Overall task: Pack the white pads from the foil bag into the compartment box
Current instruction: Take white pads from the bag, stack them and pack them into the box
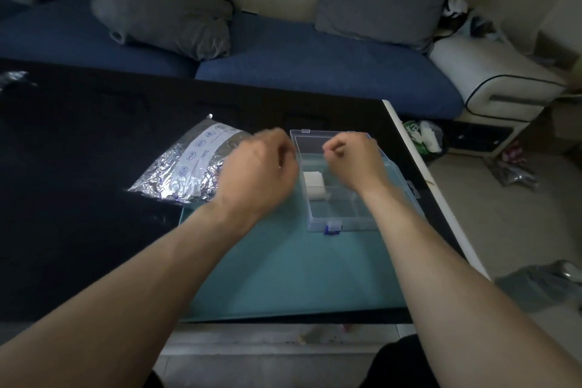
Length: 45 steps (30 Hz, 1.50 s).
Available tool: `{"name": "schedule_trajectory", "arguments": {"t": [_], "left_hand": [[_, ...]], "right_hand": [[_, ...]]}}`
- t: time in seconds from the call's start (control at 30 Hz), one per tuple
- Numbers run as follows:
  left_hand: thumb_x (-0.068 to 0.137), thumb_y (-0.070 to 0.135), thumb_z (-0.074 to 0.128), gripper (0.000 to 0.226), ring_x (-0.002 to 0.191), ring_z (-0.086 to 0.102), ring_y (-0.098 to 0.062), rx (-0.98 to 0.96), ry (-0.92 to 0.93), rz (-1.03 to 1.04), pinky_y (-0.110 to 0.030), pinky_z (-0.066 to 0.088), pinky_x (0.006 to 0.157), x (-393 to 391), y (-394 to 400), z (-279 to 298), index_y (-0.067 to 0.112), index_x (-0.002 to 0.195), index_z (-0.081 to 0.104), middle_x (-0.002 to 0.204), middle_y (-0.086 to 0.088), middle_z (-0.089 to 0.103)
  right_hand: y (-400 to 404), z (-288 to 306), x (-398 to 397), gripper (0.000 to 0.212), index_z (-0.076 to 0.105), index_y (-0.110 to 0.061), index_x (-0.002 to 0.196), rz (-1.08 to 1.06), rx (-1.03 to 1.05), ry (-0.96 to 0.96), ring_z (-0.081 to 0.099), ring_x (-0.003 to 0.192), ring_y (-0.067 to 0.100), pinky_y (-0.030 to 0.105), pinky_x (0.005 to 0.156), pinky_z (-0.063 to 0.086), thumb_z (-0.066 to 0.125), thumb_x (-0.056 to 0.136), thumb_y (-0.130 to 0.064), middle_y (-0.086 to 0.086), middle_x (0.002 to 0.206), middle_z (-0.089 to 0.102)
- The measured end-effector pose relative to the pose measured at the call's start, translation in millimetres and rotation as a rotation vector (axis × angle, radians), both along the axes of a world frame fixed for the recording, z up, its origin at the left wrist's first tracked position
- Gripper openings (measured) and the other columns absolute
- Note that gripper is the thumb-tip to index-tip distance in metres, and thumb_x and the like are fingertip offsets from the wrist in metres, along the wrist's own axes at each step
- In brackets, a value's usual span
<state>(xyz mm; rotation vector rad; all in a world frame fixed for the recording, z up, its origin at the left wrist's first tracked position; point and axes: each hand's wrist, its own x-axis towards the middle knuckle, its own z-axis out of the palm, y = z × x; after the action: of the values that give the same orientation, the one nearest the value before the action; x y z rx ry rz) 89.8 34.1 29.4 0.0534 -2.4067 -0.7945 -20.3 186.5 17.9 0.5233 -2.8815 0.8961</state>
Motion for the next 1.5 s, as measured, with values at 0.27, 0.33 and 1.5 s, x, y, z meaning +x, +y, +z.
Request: {"name": "schedule_trajectory", "arguments": {"t": [0.27,0.33,1.5], "left_hand": [[0.091,0.028,0.058,0.039,0.122,0.052,-0.033,-0.132,-0.371,0.152,-0.045,0.038,0.104,0,-54,-16,0.013,0.127,0.059,0.128,-0.013,0.061],[0.095,0.028,0.053,0.03,0.112,0.059,-0.033,-0.057,-0.342,0.159,-0.047,0.046,0.097,1,-58,-12,0.015,0.119,0.064,0.118,-0.011,0.067],[0.085,0.039,0.071,0.041,0.1,0.06,0.001,0.378,-0.113,-0.185,-0.014,0.047,0.086,17,1,17,0.02,0.119,0.059,0.111,0.011,0.064]], "right_hand": [[-39,-17,36,0.059,0.066,-0.012,0.123,0.38,-0.053,-0.118,0.066,0.097,0.015,0.029,0.086,0.056,0.09,0.071,-0.026,0.004,0.115,0.068],[-45,-20,40,0.072,0.061,-0.012,0.133,0.394,0.002,-0.091,0.066,0.104,0.021,0.036,0.092,0.055,0.091,0.069,-0.027,0.007,0.123,0.066],[32,25,60,0.028,0.069,-0.001,0.104,0.273,-0.778,-0.674,0.066,0.067,0.018,0.028,0.058,0.054,0.075,0.081,-0.017,0.008,0.086,0.073]]}}
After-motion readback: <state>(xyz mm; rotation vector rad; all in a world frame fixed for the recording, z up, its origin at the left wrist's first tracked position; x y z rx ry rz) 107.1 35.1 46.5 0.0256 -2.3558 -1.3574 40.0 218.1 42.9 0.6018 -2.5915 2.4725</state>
